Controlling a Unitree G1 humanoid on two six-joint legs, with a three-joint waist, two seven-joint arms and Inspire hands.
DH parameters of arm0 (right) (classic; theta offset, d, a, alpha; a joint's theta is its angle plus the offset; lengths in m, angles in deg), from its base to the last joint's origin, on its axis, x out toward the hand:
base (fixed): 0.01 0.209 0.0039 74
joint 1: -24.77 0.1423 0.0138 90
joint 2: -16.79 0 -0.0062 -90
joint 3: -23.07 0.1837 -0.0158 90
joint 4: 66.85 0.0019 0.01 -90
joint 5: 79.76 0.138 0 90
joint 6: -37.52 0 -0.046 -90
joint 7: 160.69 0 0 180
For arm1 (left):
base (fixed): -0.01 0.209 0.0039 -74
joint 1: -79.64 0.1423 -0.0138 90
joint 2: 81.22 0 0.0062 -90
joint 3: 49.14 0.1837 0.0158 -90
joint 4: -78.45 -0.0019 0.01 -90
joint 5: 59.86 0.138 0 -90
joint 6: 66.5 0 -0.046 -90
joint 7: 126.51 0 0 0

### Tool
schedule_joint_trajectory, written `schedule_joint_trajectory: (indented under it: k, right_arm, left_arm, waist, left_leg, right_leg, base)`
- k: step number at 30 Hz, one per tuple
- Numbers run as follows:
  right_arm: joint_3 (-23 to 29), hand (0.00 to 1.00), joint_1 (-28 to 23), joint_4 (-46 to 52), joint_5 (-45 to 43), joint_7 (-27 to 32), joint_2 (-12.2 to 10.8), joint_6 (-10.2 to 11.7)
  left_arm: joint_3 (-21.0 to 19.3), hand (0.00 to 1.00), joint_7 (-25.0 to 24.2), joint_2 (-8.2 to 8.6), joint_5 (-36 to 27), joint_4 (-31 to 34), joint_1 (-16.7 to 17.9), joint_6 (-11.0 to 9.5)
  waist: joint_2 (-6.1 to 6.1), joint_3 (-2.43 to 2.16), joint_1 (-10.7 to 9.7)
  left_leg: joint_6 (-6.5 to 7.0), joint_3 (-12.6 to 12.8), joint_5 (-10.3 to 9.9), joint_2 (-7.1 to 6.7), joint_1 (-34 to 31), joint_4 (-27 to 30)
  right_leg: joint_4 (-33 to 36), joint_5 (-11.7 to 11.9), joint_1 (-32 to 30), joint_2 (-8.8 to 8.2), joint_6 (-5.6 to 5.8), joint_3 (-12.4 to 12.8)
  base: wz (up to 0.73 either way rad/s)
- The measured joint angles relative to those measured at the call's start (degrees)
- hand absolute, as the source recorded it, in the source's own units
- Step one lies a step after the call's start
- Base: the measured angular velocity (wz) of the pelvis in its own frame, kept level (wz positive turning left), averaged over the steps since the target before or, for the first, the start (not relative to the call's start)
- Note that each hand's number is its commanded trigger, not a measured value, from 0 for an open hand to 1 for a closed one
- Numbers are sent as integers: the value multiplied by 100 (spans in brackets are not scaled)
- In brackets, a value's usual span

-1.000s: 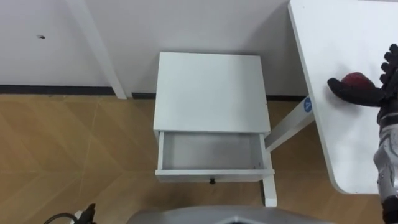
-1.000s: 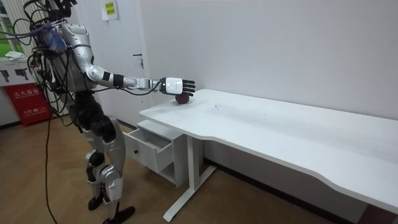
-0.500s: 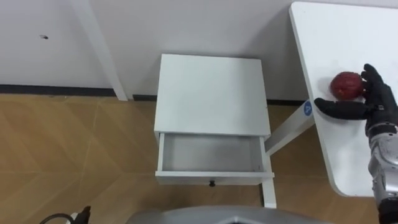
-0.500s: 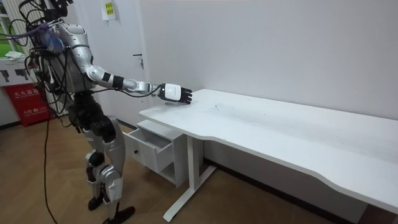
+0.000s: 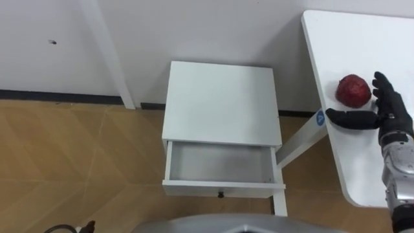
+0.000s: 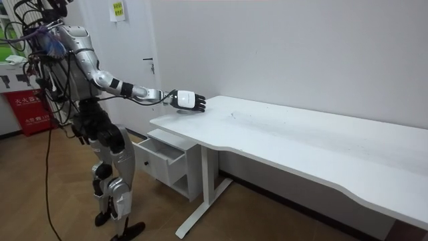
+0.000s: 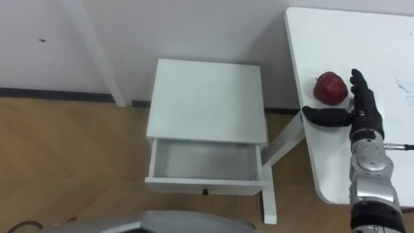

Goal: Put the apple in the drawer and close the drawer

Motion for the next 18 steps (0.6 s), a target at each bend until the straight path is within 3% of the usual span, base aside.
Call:
schedule_joint_trajectory:
  k: [2,3,5,6,7,18]
  right_arm:
    - [81,87,67,-96,-28,75,70,1]
    - [146,86,111,-197,-47,101,108,3]
    - [207,87,137,-269,-49,125,155,4]
    - [209,98,137,-295,-50,151,185,-7]
    - [218,100,137,-309,-50,168,190,-10]
    - [198,100,136,-329,-43,151,184,-13]
  left_arm:
    - [-7,0,2,-1,0,-1,-1,0]
    - [-7,0,3,-1,0,-7,12,-1]
    - [-8,0,5,-1,0,-23,10,-1]
    - [-8,0,6,-1,0,-26,2,-1]
    - [-8,0,6,-1,0,-38,2,-1]
    - [-8,0,7,-8,-1,-121,-40,-9]
  waist:
    - [1,1,1]
    - [-1,2,9]
    - [-9,6,16]
    - [-19,11,18]
    - [-26,15,23]
    - [-74,23,26]
  left_leg:
    - [-1,-6,1,0,3,3]
    - [-1,-8,1,0,4,2]
    - [-2,-16,1,-1,19,2]
    - [-2,-26,1,-1,27,-2]
    - [-4,-31,2,0,25,-6]
    - [-5,-42,2,0,6,-7]
  right_leg:
    - [0,0,13,0,0,-5]
    - [-1,0,41,0,0,-12]
    - [-10,0,69,0,0,-46]
    - [-10,0,74,1,0,-59]
    - [-13,0,75,4,0,-65]
    - [-17,0,73,1,0,-126]
  base:
    - [0]
    - [4]
    - [6]
    - [5]
    - [3]
    - [0]
